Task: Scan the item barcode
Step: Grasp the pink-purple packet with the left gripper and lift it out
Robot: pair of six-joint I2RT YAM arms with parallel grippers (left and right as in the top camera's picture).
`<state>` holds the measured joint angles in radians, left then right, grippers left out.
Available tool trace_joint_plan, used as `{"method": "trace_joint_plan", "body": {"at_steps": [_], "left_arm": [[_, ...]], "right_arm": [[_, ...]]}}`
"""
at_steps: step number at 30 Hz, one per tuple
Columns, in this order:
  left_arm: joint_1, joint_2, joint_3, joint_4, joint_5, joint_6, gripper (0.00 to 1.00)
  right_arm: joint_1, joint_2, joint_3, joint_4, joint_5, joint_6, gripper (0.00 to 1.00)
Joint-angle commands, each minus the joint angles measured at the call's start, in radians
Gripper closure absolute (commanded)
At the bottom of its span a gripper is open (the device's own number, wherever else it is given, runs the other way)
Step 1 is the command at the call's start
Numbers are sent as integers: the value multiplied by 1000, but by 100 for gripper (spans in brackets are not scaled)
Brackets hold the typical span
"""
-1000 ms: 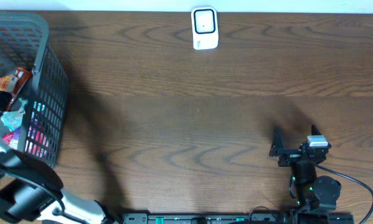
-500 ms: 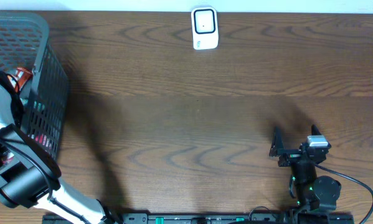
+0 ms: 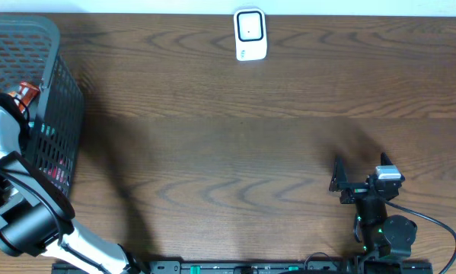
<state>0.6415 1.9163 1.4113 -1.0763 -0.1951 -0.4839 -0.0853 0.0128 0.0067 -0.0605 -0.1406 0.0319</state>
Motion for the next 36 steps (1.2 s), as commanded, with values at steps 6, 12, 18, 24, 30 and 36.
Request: {"method": "trace_joint_plan", "body": {"at_steps": [6, 12, 18, 24, 30, 36], "left_arm": [[-3, -74, 203, -56, 87, 39, 1], [-3, -106, 181, -66, 99, 65, 2], [-3, -98, 27, 6, 102, 61, 1], [-2, -98, -116, 106, 60, 61, 1], [-2, -98, -224, 224, 15, 61, 22], [-2, -101, -207, 220, 15, 61, 92]], "right_arm": [[8, -2, -1, -3, 3, -18, 1], [8, -2, -1, -3, 3, -18, 1], [8, -2, -1, -4, 3, -18, 1], [8, -2, -1, -3, 3, -18, 1], [8, -2, -1, -4, 3, -18, 1], [8, -2, -1, -3, 3, -18, 1]]}}
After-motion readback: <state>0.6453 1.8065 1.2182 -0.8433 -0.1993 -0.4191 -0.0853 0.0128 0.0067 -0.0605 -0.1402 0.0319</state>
